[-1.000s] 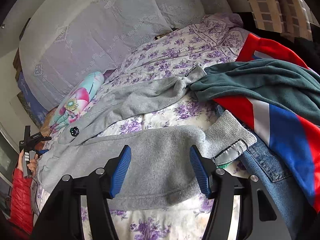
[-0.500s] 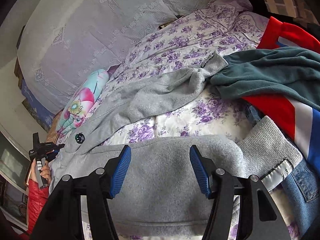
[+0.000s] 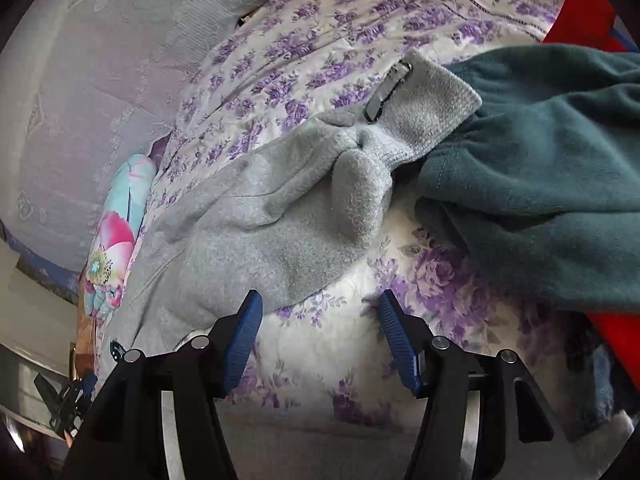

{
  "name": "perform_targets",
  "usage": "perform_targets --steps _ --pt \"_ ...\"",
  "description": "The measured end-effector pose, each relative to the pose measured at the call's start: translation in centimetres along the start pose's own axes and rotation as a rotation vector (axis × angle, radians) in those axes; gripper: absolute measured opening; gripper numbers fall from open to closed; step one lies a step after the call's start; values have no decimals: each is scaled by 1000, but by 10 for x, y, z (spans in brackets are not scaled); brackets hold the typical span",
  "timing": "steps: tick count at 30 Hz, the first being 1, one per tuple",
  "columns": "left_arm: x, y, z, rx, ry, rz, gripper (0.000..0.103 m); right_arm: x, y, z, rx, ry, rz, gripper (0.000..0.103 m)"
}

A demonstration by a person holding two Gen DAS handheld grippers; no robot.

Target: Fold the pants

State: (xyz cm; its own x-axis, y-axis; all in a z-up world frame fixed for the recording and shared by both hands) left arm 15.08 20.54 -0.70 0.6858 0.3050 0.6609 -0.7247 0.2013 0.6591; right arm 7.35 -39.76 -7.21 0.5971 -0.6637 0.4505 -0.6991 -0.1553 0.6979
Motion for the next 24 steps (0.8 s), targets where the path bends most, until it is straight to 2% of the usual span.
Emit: perform_targets --steps 2,4,5,6,7,9,10,11,12,14,15,17,18,20,21,23,24 --pt "6 -6 0 30 2 3 77 7 -7 -3 -2 10 27 63" --pt "8 -24 -3 40 35 -55 77 11 -15 -11 -1 44 37 63" --pt "5 -35 -5 33 58 -103 77 12 -18 -16 1 72 34 53" --pt "0 -49 -5 20 80 -160 77 15 -20 -21 11 99 28 13" --pt "-5 -60 -5 14 91 -205 77 17 -15 -27 41 120 30 8" --pt "-13 -72 0 17 85 -253 75 26 21 -41 104 165 125 8" --pt "-13 -71 3 14 70 -244 68 28 45 -49 135 207 174 8" --pt "-12 -68 9 -11 52 -232 52 29 63 -49 161 225 197 8" --pt "-11 -65 14 -29 33 -224 48 27 76 -45 170 224 196 8" --pt "-7 -60 19 -35 25 -195 28 16 81 -21 140 208 156 8" --pt "-5 -59 20 -30 27 -183 20 7 74 -8 98 213 110 9" --pt "0 -63 19 -27 48 -178 14 -15 48 21 20 212 -10 12" --pt "3 -67 17 -16 56 -175 14 -23 38 31 2 195 -44 12" --pt "10 -72 13 9 62 -158 9 -27 40 32 19 190 -24 14" --pt "15 -73 10 26 68 -138 1 -26 43 29 18 192 -22 23" --pt "26 -65 -6 91 96 -76 0 -26 54 23 33 202 -9 39" --pt "28 -61 -14 83 130 -63 0 -26 60 21 27 217 -2 41"
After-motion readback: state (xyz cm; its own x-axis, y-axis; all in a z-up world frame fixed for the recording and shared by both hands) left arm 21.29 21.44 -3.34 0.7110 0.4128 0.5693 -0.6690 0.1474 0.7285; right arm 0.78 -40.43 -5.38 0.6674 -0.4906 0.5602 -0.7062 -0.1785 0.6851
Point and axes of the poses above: each gripper's, at about its wrist camera, not at the fingertips, and y roughly against the way its jaws point, z to its right, x to its top, the point moved 5 cm from there along -y, roughly the way its jaws point, and after that the axes turned 5 degrees about z, right-handed, at the moved point
